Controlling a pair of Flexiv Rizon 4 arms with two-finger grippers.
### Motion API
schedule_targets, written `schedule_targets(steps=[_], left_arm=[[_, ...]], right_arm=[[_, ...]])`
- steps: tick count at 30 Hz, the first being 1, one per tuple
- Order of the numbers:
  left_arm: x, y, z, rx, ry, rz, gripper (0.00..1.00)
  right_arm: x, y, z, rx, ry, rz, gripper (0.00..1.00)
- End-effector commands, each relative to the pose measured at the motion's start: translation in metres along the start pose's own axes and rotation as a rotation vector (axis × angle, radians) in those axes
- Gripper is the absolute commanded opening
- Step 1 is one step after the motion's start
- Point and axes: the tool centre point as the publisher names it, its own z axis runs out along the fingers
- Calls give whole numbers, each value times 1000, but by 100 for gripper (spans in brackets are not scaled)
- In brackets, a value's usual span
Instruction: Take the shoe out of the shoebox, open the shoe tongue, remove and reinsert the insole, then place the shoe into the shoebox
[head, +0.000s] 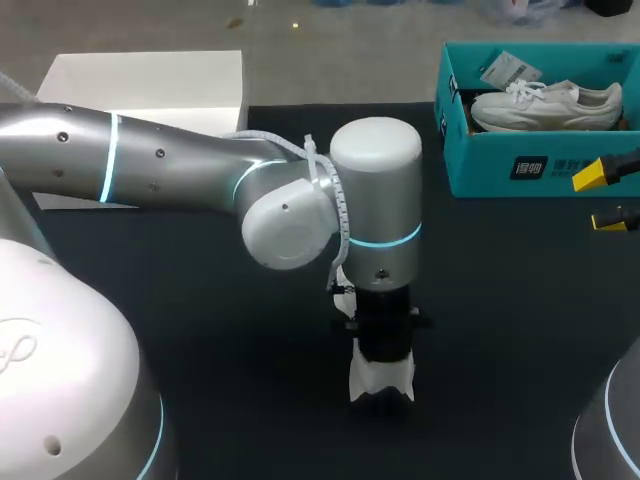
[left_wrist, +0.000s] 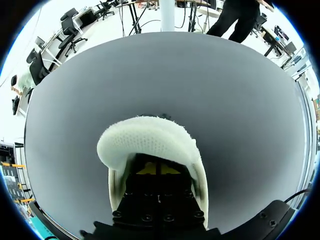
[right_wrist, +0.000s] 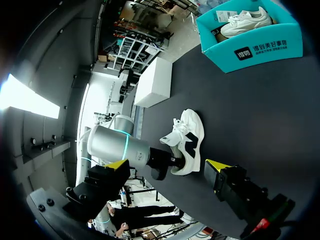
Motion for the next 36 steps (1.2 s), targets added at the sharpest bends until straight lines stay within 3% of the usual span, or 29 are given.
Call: schedule_targets(steps=[1, 8, 12, 24, 28, 36], left_arm=[[-3, 3, 21, -12, 7, 4, 0], [0, -8, -5, -29, -30, 25, 0], [-3, -11, -12, 7, -33, 35, 0], [-9, -14, 14, 78, -32, 32, 0], [-6, -10, 20, 43, 4, 30, 0], [-1, -7, -7, -54, 24, 42, 0]], right_arm=[[0, 0, 0, 0, -2, 1, 100], [0, 0, 0, 0, -2, 1, 100], [0, 0, 0, 0, -2, 1, 100], [0, 0, 0, 0, -2, 1, 100], [0, 0, 0, 0, -2, 1, 100], [0, 0, 0, 0, -2, 1, 100]])
